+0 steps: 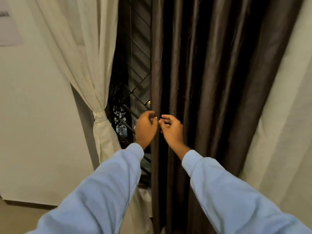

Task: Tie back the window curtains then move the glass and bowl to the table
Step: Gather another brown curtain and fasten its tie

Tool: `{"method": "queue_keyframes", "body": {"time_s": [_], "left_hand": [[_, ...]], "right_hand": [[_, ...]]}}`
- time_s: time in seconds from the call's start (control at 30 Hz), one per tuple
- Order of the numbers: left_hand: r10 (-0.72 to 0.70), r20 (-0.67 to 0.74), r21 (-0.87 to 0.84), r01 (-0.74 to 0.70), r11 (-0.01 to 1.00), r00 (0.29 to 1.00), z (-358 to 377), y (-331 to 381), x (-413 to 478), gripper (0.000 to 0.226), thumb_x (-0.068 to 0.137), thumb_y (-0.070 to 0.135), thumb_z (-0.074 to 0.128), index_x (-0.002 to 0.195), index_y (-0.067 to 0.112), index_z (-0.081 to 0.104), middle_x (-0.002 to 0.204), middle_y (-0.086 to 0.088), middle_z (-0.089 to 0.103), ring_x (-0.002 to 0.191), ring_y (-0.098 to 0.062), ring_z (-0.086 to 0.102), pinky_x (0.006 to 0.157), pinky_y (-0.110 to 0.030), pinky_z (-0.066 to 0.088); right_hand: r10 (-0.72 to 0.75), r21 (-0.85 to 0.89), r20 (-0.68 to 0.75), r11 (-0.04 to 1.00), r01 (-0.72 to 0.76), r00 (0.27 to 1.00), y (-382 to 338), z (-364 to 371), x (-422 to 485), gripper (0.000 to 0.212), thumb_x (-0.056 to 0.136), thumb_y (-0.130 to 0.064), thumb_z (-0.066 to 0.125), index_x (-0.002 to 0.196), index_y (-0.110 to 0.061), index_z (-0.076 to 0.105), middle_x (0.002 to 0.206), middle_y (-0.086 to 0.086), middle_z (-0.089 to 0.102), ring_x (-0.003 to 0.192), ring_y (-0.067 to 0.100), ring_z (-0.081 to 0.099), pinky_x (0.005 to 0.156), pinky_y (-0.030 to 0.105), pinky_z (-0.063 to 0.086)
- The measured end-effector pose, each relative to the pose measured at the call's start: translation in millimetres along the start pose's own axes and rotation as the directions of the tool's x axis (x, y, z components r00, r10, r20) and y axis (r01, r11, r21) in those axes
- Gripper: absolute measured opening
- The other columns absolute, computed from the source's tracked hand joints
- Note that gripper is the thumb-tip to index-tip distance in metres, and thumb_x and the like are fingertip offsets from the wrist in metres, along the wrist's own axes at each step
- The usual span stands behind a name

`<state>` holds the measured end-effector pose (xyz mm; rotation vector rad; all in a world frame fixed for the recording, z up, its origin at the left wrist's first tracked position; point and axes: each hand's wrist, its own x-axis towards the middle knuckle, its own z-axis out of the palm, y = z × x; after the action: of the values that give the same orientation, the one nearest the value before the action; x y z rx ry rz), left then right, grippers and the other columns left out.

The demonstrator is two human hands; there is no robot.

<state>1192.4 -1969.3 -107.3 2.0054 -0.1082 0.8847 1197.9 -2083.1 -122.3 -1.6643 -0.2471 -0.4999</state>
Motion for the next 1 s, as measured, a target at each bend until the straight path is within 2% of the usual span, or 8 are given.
{"method": "queue_keyframes", "body": {"time_s": [0.23, 0.37, 0.47, 0.53, 0.6, 0.7, 0.83, 1.0], "left_hand": [[0.117, -0.179, -0.038, -0.125, 0.991, 0.977, -8.9, 60.3, 59.3, 0.048, 0.082, 0.014, 0.07, 0.124, 0.003, 0.05, 0.122, -0.012, 0.052, 0.111, -0.017, 0.05, 0.094, -0.017, 0.036], [-0.026, -0.045, -0.139, 0.02, 0.99, 0.999, -13.9, 77.1, 84.4, 0.061, 0.085, 0.018, 0.069, 0.137, 0.009, 0.039, 0.127, -0.001, 0.053, 0.095, -0.013, 0.059, 0.084, -0.023, 0.047], [0.083, 0.025, -0.091, -0.081, 0.993, 0.996, -7.5, 79.2, 87.3, 0.057, 0.086, 0.016, 0.063, 0.139, 0.014, 0.042, 0.107, -0.003, 0.066, 0.077, -0.012, 0.063, 0.077, -0.029, 0.052], [0.177, 0.066, -0.086, -0.171, 0.982, 0.982, 1.6, 85.1, 88.5, 0.051, 0.087, 0.012, 0.057, 0.137, 0.014, 0.047, 0.116, -0.006, 0.064, 0.093, -0.015, 0.064, 0.087, -0.033, 0.053], [0.231, 0.089, -0.128, -0.219, 0.967, 0.969, 11.1, 95.0, 86.6, 0.046, 0.088, 0.005, 0.054, 0.134, 0.01, 0.05, 0.126, -0.009, 0.058, 0.108, -0.015, 0.06, 0.094, -0.027, 0.05], [0.206, 0.106, -0.24, -0.176, 0.955, 0.973, 21.4, 100.9, 83.3, 0.04, 0.091, 0.003, 0.053, 0.13, 0.01, 0.052, 0.117, -0.002, 0.061, 0.095, -0.002, 0.059, 0.081, -0.007, 0.046], [0.236, 0.184, -0.323, -0.167, 0.931, 0.954, 29.7, 86.3, 92.1, 0.038, 0.089, -0.002, 0.052, 0.125, 0.01, 0.058, 0.114, -0.001, 0.065, 0.097, -0.007, 0.061, 0.085, -0.016, 0.049], [0.22, 0.162, -0.324, -0.159, 0.933, 0.962, 43.3, 64.9, 95.2, 0.027, 0.085, 0.004, 0.063, 0.111, 0.012, 0.066, 0.108, -0.002, 0.067, 0.095, -0.01, 0.064, 0.086, -0.027, 0.053]], "right_hand": [[-0.106, -0.011, 0.004, 0.994, 0.106, 0.994, -46.0, -40.5, 39.0, 0.022, 0.091, -0.018, 0.069, 0.113, -0.015, 0.068, 0.095, -0.005, 0.07, 0.086, 0.007, 0.07, 0.078, 0.039, 0.061], [-0.144, -0.018, -0.011, 0.989, 0.144, 0.989, -64.5, -44.7, 53.4, 0.022, 0.091, -0.02, 0.069, 0.112, -0.016, 0.068, 0.098, -0.004, 0.07, 0.087, 0.008, 0.07, 0.079, 0.039, 0.061], [-0.166, -0.009, -0.031, 0.986, 0.166, 0.986, -75.4, -43.1, 63.2, 0.025, 0.093, -0.028, 0.067, 0.114, -0.016, 0.068, 0.099, -0.005, 0.071, 0.086, 0.006, 0.069, 0.079, 0.036, 0.061], [-0.198, -0.012, -0.057, 0.98, 0.197, 0.979, -85.0, -39.0, 72.6, 0.029, 0.092, -0.035, 0.067, 0.115, -0.018, 0.067, 0.098, -0.005, 0.072, 0.082, 0.006, 0.069, 0.077, 0.032, 0.06], [-0.211, -0.029, -0.09, 0.977, 0.209, 0.973, -93.8, -33.4, 83.5, 0.035, 0.091, -0.039, 0.067, 0.118, -0.018, 0.065, 0.102, -0.005, 0.071, 0.086, 0.005, 0.068, 0.077, 0.024, 0.057], [-0.179, -0.078, -0.163, 0.983, 0.168, 0.97, -97.1, -34.1, 97.1, 0.035, 0.091, -0.033, 0.068, 0.122, -0.017, 0.063, 0.103, -0.004, 0.068, 0.09, 0.005, 0.065, 0.075, 0.014, 0.052], [-0.153, -0.124, -0.301, 0.985, 0.12, 0.941, -85.3, -42.2, 114.9, 0.015, 0.095, -0.02, 0.063, 0.106, -0.014, 0.071, 0.098, 0.003, 0.071, 0.097, 0.018, 0.066, 0.092, 0.038, 0.055], [-0.167, -0.152, -0.386, 0.981, 0.116, 0.907, -77.6, -45.4, 115.2, 0.015, 0.1, -0.022, 0.054, 0.111, -0.014, 0.061, 0.097, 0.006, 0.068, 0.09, 0.019, 0.064, 0.082, 0.035, 0.054]]}}
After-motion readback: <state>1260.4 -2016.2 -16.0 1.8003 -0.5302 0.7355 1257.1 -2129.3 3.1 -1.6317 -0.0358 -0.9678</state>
